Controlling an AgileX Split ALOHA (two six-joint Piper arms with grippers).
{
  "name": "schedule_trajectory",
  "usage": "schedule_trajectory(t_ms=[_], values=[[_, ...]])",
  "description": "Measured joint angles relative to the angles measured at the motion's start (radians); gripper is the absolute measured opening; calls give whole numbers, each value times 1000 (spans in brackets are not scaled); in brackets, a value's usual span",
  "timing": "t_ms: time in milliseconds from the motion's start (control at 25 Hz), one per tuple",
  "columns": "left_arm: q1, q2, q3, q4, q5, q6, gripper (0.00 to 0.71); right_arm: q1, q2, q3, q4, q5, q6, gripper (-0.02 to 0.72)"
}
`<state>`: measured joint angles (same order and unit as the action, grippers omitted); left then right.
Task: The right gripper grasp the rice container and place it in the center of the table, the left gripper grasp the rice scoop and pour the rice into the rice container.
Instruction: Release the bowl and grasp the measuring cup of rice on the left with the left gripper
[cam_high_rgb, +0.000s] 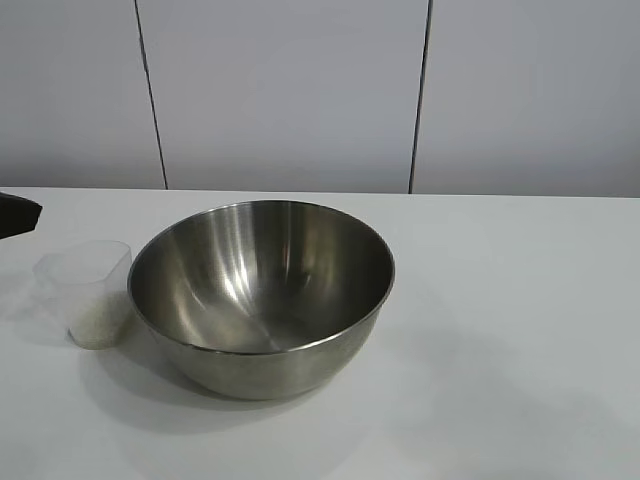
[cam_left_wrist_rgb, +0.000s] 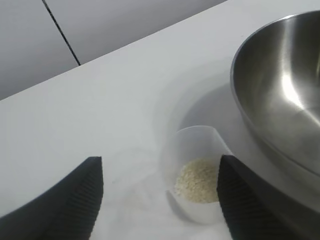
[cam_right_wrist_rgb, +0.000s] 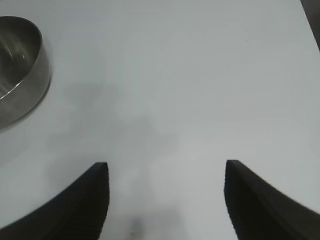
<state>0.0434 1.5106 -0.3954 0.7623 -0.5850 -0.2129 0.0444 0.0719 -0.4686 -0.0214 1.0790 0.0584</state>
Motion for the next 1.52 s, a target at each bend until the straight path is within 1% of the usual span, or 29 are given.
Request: schedule_trajectory(t_ms=[200, 280, 400, 480, 600, 720, 760, 960, 1200, 1520], values=[[0, 139, 2, -76, -109, 15, 475, 0, 0, 0, 0, 0, 0, 452], [0, 176, 2, -123, -150, 34, 475, 0, 0, 0, 0, 0, 0, 452], [0, 216, 13, -230, -208, 68, 475, 0, 0, 0, 0, 0, 0, 452], [0, 234, 38, -301, -265, 111, 475, 0, 0, 0, 0, 0, 0, 452], [0, 273, 88, -404, -394, 203, 475, 0, 0, 0, 0, 0, 0, 452], [0, 347, 134, -478, -516, 274, 475, 0, 0, 0, 0, 0, 0, 452], [0, 376, 143, -496, -536, 294, 475, 0, 0, 0, 0, 0, 0, 452], [1, 475, 149, -516, -547, 350, 475, 0, 0, 0, 0, 0, 0, 452], [1, 482, 115, -515, -559, 365, 475, 0, 0, 0, 0, -1, 0, 452], [1, 548, 64, -471, -567, 365, 475, 0, 0, 0, 0, -1, 0, 452]])
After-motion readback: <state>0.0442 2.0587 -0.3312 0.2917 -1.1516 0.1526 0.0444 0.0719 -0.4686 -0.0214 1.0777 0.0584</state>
